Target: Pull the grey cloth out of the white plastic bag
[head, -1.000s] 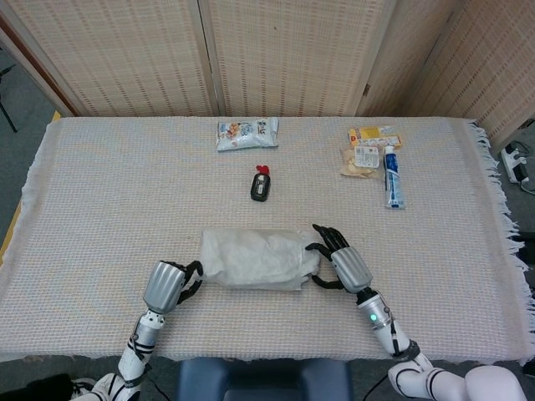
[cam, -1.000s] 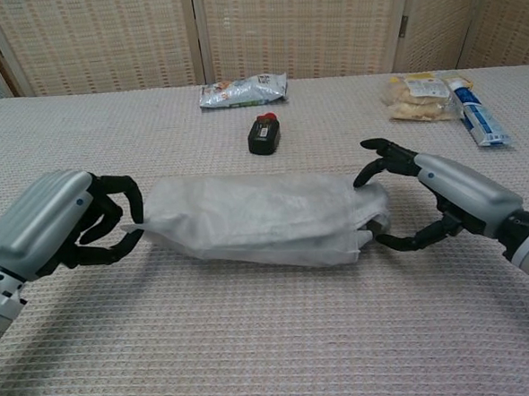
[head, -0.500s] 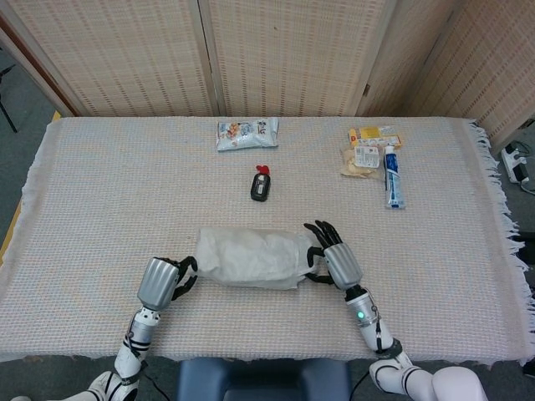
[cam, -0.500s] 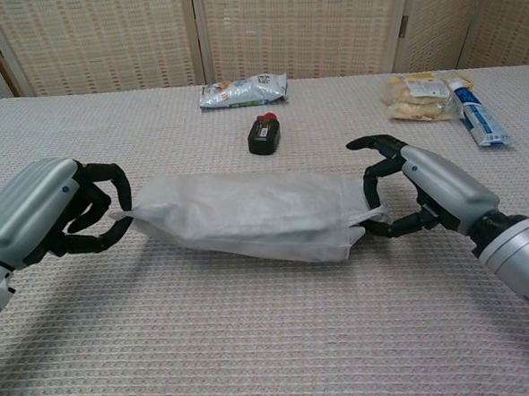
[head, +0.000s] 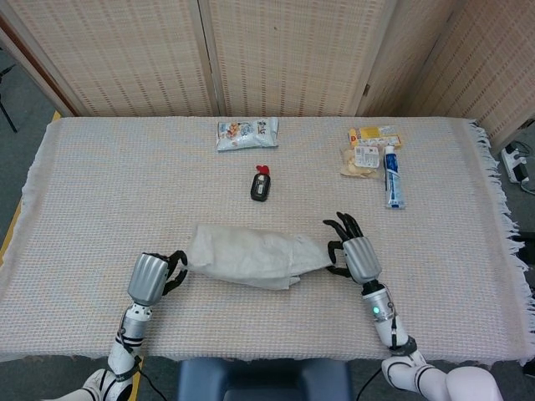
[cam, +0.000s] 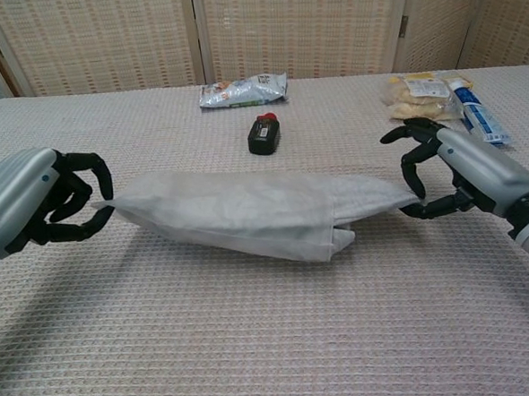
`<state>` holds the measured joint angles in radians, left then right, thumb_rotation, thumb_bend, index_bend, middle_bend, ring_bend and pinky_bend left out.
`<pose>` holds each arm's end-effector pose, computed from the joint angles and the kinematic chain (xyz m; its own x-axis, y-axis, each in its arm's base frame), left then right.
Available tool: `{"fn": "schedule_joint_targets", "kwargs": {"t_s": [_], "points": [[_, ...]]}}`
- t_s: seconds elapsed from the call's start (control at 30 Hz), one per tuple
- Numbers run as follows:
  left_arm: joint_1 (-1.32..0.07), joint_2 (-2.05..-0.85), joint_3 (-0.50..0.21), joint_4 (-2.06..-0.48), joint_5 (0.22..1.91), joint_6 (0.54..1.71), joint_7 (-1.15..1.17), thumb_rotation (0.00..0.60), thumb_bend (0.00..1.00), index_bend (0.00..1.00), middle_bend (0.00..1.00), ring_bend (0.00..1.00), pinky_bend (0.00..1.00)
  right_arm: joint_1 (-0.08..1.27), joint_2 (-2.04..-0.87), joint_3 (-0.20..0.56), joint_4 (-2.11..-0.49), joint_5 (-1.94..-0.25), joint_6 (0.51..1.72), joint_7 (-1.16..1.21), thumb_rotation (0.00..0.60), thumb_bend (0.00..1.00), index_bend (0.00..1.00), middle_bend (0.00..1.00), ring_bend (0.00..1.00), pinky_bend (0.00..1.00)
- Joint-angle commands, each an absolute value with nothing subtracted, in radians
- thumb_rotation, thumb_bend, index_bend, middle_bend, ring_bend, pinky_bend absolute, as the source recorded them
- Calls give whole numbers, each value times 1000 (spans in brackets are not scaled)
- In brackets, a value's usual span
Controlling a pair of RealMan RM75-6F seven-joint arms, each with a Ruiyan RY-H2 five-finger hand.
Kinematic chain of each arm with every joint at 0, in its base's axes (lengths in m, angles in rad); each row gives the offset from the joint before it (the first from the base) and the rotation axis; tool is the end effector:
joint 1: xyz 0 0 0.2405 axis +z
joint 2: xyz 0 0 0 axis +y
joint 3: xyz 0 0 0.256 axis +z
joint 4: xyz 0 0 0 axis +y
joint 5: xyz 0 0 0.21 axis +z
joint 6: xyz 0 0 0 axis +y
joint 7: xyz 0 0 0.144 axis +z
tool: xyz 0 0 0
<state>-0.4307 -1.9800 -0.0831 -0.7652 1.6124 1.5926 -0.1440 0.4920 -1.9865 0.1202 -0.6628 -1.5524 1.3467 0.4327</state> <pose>-0.2205 0.2726 -0.0431 0.1938 -0.1782 0.9647 0.8825 -0.3980 -0.2508 -0.2415 -0.3075 -0.0586 0.0754 -0.0586 0.9954 -0.9459 -0.3203 0.0528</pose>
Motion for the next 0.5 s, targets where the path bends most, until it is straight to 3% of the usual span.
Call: {"fn": "schedule_joint_targets", "kwargs": {"t_s": [0.03, 0.5], "points": [[-432, -1981, -83, -766, 1613, 1592, -142, 600, 634, 727, 1000, 1000, 1000, 493, -1973, 124, -685, -1543, 1338, 428, 600, 281, 790, 183, 0, 0], [-440, -1983, -85, -760, 1611, 1590, -146, 600, 639, 731, 1000, 1000, 1000, 507, -1997, 117, -706, -1528, 1296, 437, 600, 323, 795, 183, 0, 0]]}}
